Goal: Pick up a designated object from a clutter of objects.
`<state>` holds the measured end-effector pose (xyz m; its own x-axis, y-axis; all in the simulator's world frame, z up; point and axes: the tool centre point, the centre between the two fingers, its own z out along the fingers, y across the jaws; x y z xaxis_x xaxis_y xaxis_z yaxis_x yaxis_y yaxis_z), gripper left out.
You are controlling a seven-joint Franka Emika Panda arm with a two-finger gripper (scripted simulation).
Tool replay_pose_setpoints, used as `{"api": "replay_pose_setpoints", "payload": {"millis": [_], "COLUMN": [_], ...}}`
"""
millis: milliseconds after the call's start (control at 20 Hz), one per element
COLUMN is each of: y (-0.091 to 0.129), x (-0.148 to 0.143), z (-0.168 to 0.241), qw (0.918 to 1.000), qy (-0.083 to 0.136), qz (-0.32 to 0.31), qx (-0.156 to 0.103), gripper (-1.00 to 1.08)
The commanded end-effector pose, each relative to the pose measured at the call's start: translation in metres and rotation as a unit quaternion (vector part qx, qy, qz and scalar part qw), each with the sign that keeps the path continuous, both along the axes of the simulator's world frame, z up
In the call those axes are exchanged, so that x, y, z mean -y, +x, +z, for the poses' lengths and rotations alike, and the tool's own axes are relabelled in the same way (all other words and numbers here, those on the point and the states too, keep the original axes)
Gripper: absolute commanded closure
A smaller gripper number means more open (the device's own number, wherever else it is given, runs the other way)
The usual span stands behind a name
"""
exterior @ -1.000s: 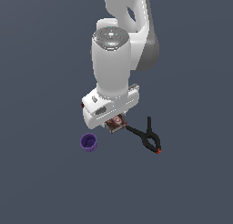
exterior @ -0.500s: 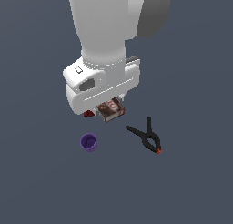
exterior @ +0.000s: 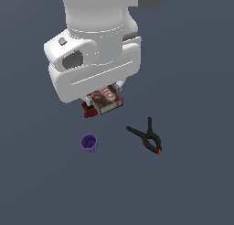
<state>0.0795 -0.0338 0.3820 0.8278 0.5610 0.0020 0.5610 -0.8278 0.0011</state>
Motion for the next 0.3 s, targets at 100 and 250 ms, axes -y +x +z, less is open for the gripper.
{"api": "replay_pose_setpoints", "payload": {"millis": [100,250], "y": [0.0022,0.0026], "x": [0.0015,0.0018], "z": [0.0098,0.0116], "qw": [1.0,1.0], "qy": [0.0,0.0], "qz": [0.0,0.0], "qx": [-0.001,-0.001], "gripper": [1.08,1.08]}}
